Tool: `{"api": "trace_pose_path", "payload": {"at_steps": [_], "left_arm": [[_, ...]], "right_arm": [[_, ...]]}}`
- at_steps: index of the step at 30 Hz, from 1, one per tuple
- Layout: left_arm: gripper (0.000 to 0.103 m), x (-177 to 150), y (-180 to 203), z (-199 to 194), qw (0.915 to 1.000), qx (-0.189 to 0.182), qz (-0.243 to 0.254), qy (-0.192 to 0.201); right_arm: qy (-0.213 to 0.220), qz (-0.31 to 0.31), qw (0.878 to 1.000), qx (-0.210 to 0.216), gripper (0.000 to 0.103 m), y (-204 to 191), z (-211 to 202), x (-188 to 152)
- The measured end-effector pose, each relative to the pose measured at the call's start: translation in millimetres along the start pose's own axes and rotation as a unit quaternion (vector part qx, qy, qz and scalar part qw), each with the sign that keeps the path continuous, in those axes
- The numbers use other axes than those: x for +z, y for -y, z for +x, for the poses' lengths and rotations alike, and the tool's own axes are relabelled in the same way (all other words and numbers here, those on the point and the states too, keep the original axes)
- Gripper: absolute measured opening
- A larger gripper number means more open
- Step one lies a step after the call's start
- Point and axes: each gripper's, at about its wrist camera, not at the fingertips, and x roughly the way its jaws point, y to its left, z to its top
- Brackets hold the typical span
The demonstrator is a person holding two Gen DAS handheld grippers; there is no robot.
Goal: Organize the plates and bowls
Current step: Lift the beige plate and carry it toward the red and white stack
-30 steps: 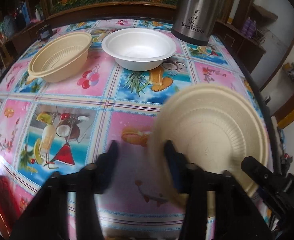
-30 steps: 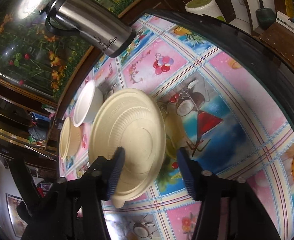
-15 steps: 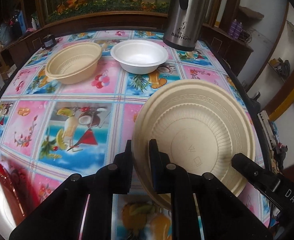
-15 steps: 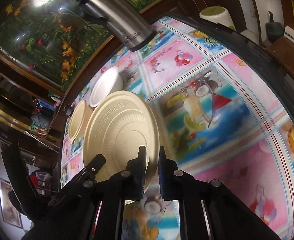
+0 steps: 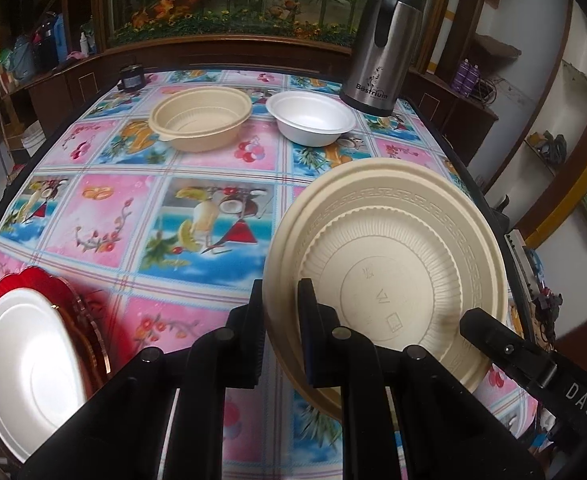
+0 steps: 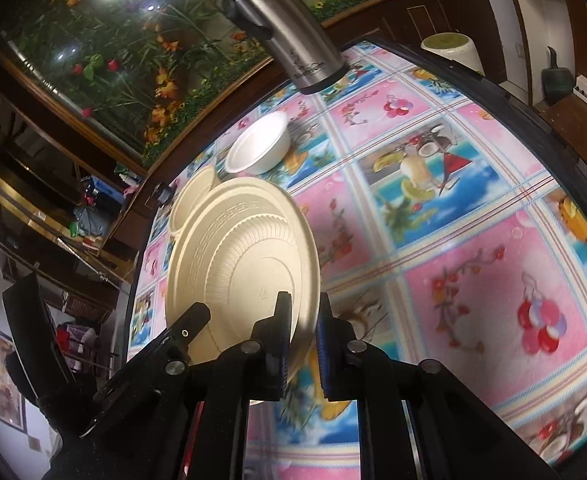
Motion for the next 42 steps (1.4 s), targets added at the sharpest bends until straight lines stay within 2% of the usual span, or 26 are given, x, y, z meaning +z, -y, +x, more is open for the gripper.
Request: {"api": "trace_pose_path", "payload": {"at_steps": [14,42], "left_arm": [[0.012,-11,-34,-28,0.9995,0.001,-0.023,0.024],[0.012,-27,-59,-43,0.9990,0.010,-0.032,0.029]], "right_arm": [[0.008,-0.034,0.999,0.013,0.012,-39,-14,-27],[-0.002,-0.062,0.998,0.021,0.012,-57,-10,-45]]}}
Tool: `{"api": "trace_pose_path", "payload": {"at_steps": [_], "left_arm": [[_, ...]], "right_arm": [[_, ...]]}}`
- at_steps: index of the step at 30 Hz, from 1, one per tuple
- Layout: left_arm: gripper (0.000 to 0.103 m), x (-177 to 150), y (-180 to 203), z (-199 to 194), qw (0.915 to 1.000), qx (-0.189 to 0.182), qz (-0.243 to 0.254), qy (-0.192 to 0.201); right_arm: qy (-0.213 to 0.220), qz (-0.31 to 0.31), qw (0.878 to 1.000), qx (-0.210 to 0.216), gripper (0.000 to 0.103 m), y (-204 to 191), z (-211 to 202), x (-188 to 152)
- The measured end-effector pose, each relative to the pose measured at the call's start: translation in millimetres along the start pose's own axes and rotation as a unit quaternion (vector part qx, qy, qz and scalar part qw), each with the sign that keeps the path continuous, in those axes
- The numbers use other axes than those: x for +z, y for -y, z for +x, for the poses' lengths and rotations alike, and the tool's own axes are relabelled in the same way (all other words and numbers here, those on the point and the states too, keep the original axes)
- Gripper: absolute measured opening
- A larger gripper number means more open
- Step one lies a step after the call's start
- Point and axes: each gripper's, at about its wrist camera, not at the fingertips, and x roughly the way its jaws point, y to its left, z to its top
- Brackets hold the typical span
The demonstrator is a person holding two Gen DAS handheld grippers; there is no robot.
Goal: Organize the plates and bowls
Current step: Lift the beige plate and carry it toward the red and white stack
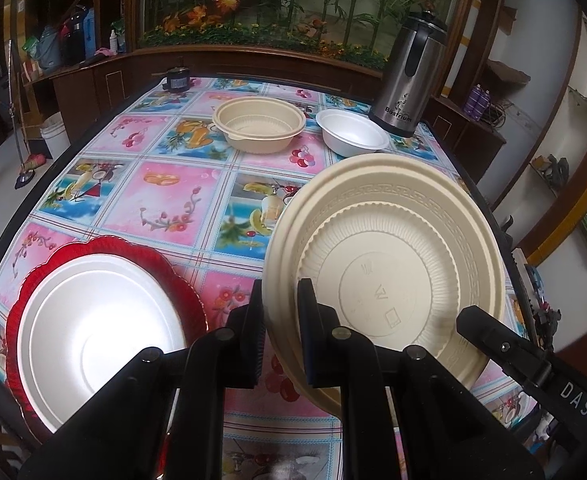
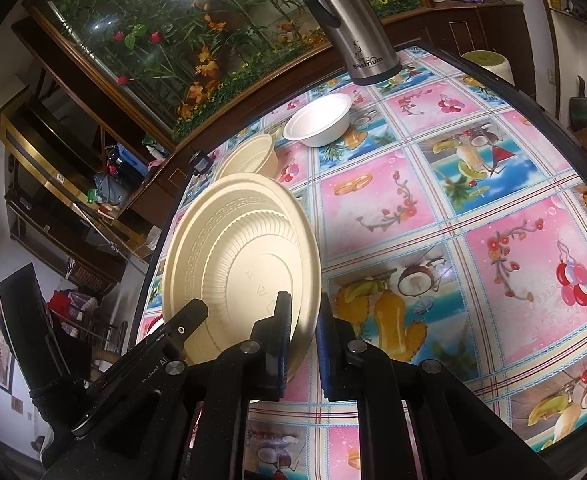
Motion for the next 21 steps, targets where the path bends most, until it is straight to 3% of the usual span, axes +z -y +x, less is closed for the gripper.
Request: {"api": "trace_pose_path", "payload": {"at_steps": [21], "left_arm": [[0.013,-3,-31,-13,0.9996,0.006,-0.026,0.009]], "right_arm": [[-0.007,-0.034,0.999,0.013,0.011,-25,7,-8]]}}
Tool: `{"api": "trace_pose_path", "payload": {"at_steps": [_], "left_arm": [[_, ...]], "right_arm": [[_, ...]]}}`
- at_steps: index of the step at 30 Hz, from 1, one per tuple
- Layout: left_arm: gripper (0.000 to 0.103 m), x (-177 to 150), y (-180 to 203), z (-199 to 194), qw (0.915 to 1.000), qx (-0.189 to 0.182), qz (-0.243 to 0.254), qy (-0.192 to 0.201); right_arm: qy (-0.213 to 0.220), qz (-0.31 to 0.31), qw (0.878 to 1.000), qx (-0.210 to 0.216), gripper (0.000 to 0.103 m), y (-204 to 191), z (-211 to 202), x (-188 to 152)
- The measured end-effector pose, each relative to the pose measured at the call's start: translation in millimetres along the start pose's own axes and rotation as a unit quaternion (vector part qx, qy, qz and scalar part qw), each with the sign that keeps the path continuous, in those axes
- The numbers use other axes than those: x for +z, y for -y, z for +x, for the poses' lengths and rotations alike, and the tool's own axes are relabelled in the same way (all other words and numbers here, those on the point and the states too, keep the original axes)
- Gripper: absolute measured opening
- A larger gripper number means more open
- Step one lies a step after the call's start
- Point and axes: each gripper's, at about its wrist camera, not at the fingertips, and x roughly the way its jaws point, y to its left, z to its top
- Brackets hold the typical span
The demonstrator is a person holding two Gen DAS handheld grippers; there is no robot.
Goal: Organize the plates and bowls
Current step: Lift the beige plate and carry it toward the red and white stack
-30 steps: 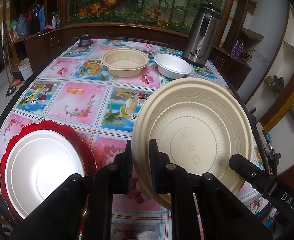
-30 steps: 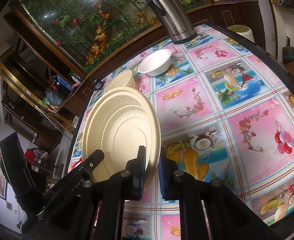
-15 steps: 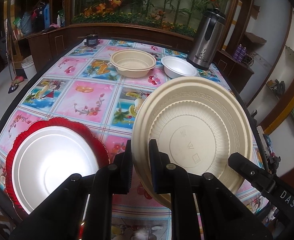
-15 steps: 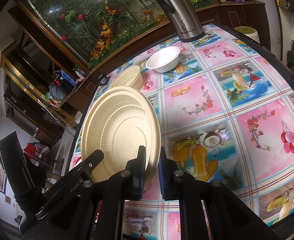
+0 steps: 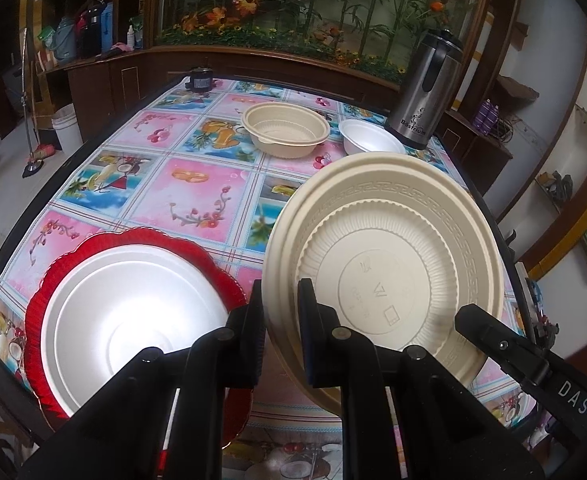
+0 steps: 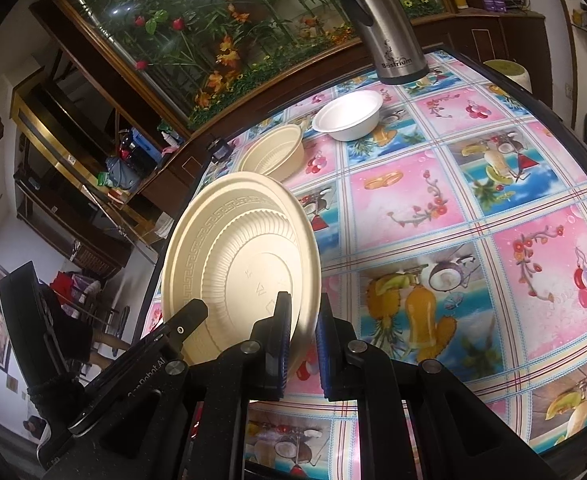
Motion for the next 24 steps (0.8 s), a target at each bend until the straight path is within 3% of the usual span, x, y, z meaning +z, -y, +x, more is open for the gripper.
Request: {"api": "trace_pose_path", "payload": {"at_steps": [24], "left_arm": [[0.013,-2,-18,-6,0.9999,0.003,-0.016,0.001]], "right_arm": [[-0.007,-0.018,1.000,0.006,0.012,-16,7,-3]]}}
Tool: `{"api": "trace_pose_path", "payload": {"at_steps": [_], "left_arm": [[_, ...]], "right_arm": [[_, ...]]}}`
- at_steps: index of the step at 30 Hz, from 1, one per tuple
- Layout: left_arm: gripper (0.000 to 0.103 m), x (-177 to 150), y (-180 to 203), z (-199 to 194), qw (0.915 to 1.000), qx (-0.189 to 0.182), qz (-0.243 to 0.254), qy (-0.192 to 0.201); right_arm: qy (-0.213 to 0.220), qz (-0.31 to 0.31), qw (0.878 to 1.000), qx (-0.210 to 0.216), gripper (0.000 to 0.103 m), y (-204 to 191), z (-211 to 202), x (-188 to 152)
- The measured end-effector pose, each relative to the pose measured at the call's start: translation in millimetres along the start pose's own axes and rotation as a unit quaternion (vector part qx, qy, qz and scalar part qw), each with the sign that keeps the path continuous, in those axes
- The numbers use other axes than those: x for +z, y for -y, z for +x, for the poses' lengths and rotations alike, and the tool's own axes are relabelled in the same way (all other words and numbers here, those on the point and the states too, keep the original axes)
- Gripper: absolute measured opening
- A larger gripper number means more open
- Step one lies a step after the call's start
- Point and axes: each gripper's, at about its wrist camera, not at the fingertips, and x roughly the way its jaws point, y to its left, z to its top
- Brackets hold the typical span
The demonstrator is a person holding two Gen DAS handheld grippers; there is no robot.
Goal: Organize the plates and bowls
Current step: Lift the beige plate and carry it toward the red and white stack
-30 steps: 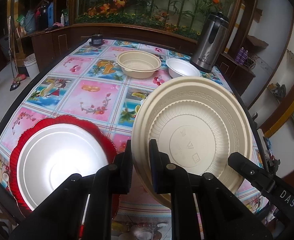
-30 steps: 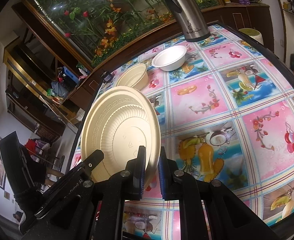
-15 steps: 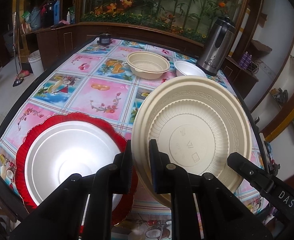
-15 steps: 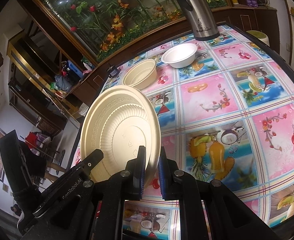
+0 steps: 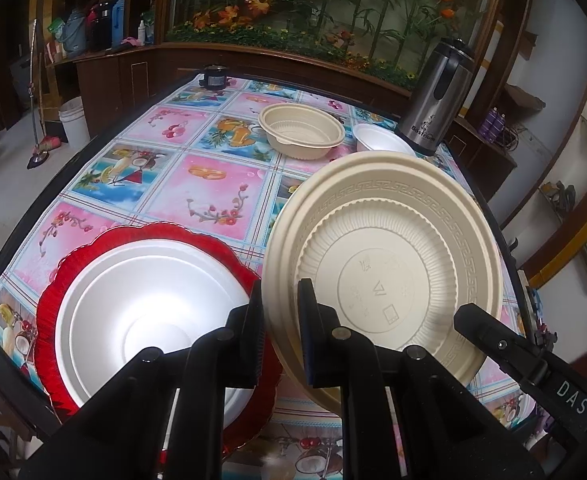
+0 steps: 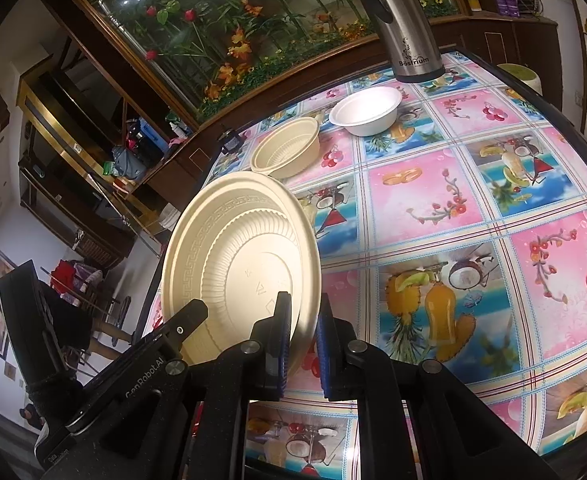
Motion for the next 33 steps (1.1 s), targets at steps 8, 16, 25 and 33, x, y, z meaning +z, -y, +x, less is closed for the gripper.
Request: {"api": "trace_pose_path", "payload": {"at_steps": [8,16,25,33], "left_arm": [[0.013,1,-8,-4,1.0000,0.004,-0.009,0.001],[0.013,1,-16,-6,0.9998,0.009,-0.015,0.000],[0.013,1,-30,-9,0.9996,0.015,-0.025,0.000],[0.013,1,-46,-13,0.9990,0.025,-0.037,0.002]], "right_arm": [[-0.003,-0.009,1.000,0.006,0.011,-7,2,0],[-0.009,-0.017,1.000,0.011,0.011,-15,8,-1],[-0.015,-0.028,0.999,0.017,0.011,-25,13,0],[-0.025,-0.040,0.998,0.029,0.011,-39,22,-4]]}}
